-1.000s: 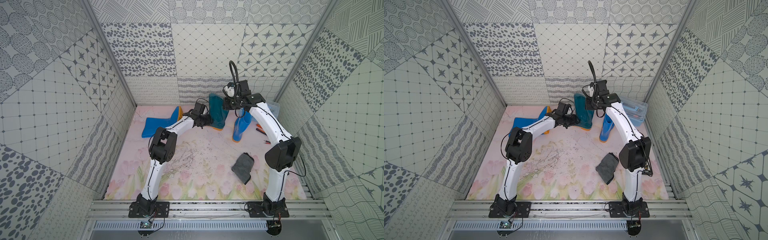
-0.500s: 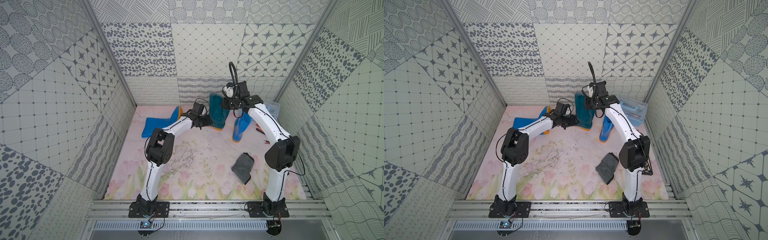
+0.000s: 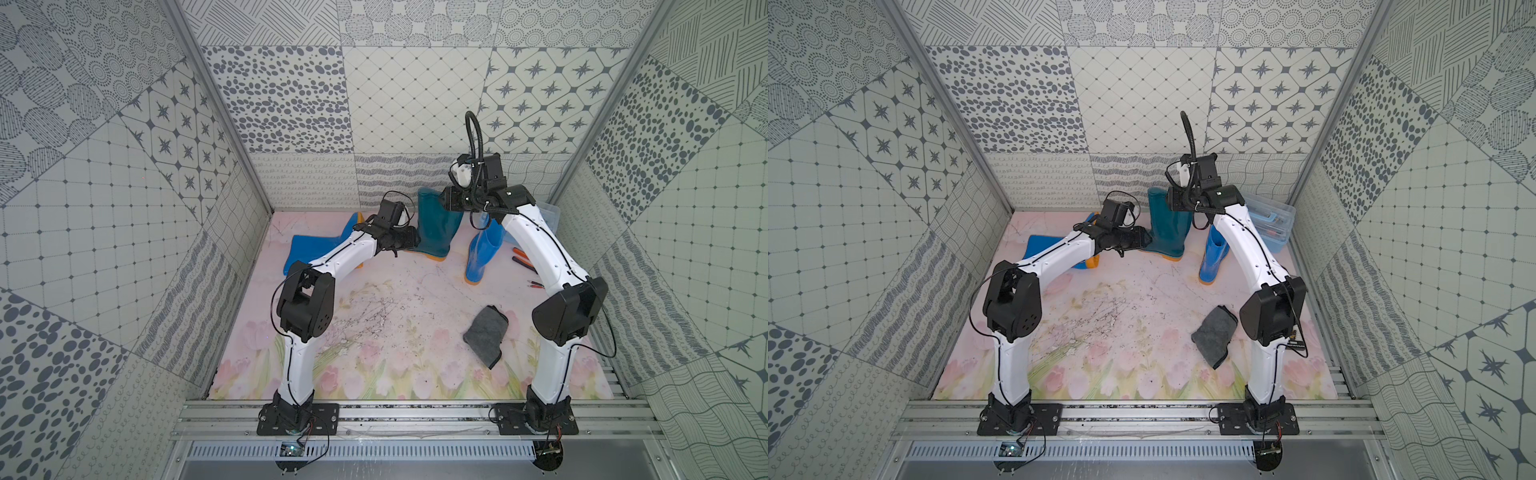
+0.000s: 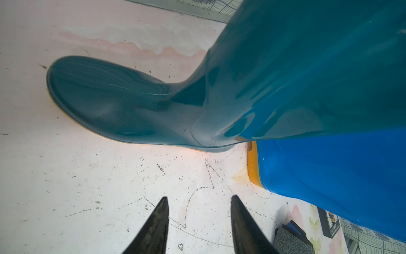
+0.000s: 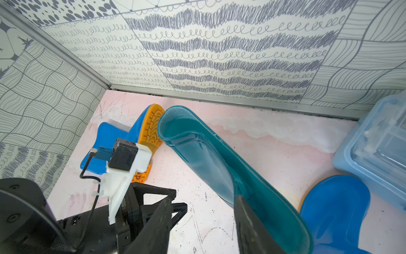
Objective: Wipe the rubber boots with a cloth
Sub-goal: Place the rubber boot at the center of the board, then move the rubber boot to the center of the board.
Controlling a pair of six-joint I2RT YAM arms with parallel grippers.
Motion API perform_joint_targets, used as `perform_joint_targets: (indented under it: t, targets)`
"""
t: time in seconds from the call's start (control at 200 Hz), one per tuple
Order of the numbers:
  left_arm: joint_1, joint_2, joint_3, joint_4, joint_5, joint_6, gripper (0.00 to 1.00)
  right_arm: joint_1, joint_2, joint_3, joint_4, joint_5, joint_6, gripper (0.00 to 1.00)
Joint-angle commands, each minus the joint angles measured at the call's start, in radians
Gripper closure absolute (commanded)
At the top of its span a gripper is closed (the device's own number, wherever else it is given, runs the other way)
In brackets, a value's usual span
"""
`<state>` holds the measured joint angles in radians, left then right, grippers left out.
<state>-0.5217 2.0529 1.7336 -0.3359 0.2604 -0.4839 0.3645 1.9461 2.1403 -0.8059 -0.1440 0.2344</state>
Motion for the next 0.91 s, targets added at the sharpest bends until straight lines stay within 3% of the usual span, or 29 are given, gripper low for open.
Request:
perform_joint_targets:
  t: [0.0,0.135,0.27,0.35,0.49,0.685,0.76,0.9]
  targets:
    - [0.009,-0.059,-0.006,-0.078,-0.042,0.052,0.54,0.009,-0.052,0.027,0.005,0.014,-0.016,0.51]
    - [0.041,-0.157,-0.027,-0.155,-0.090,0.103,0.54,0.039,-0.110,0.008,0.014,0.045,-0.038,0.51]
    - [0.145,-0.263,-0.053,-0.267,-0.158,0.126,0.53,0.103,-0.181,-0.043,0.046,0.098,-0.069,0.50]
    - [0.263,-0.319,-0.090,-0.326,-0.187,0.110,0.50,0.160,-0.231,-0.115,0.087,0.136,-0.080,0.49]
    - [0.535,-0.365,-0.170,-0.368,-0.113,0.128,0.45,0.278,-0.308,-0.275,0.190,0.195,-0.086,0.49]
    - [0.824,-0.303,-0.174,-0.332,-0.011,0.203,0.38,0.391,-0.349,-0.534,0.347,0.172,0.027,0.47]
    - [0.884,-0.240,-0.127,-0.335,0.067,0.220,0.36,0.418,-0.347,-0.616,0.395,0.152,0.078,0.47]
    - [0.927,-0.092,-0.006,-0.376,0.113,0.246,0.35,0.448,-0.364,-0.751,0.445,0.144,0.148,0.45]
